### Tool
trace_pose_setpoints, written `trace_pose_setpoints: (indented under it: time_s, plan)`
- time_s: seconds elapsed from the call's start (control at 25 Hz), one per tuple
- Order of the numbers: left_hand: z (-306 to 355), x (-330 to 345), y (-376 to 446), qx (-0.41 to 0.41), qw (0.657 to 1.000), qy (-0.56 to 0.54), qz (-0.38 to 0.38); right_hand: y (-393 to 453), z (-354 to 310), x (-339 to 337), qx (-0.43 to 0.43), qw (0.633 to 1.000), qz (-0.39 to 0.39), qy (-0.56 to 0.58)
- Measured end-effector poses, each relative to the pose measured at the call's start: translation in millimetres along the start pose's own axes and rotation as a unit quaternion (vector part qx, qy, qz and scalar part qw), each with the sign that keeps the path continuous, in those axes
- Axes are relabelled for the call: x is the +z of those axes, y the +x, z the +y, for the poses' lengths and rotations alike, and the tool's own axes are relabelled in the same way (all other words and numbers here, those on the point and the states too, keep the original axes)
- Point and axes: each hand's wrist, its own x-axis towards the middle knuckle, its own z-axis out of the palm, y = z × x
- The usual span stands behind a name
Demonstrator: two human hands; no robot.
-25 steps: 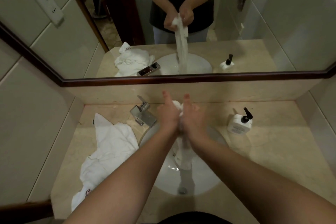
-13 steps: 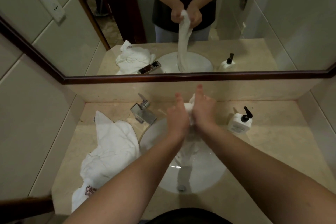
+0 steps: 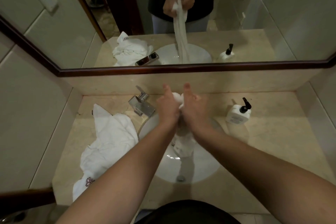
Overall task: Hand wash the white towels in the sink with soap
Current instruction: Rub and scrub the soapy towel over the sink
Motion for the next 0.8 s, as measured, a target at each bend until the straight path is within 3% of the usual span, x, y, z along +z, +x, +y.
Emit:
trace_pose_setpoints:
  time_s: [0.08, 0.16, 0.32, 0.4, 0.6, 0.72, 0.8]
  plan:
    - [1.4, 5.7, -10.4, 0.041, 0.999, 0.002, -0.027, 8.0, -9.4, -6.1, 0.02, 0.999, 0.03, 0.028]
    - [9.1, 5.8, -8.6, 0.049, 0.999, 0.01, 0.002, 4.7, -8.7, -6.4, 0.021, 0.998, 0.035, 0.049]
    - [8.2, -3.2, -8.2, 0.039, 0.998, 0.04, -0.003, -6.1, -8.1, -9.2, -0.06, 0.998, -0.016, -0.019]
    - [4.6, 3.3, -23.4, 0.07, 0.997, 0.02, -0.02, 7.3, -17.7, -16.5, -0.009, 0.999, 0.006, 0.041]
    - [14.8, -0.8, -5.1, -0.004, 0.999, -0.043, 0.033, -15.1, -6.0, -8.1, -0.079, 0.997, -0.018, 0.003]
    - [9.0, 3.5, -22.3, 0.014, 0.999, -0.048, -0.02, 10.3, -19.9, -13.1, 0.032, 0.997, 0.009, 0.063]
    - [15.6, -3.0, -23.3, -0.005, 0.998, -0.056, -0.029, 19.3, -22.1, -17.3, 0.069, 0.996, -0.021, 0.047]
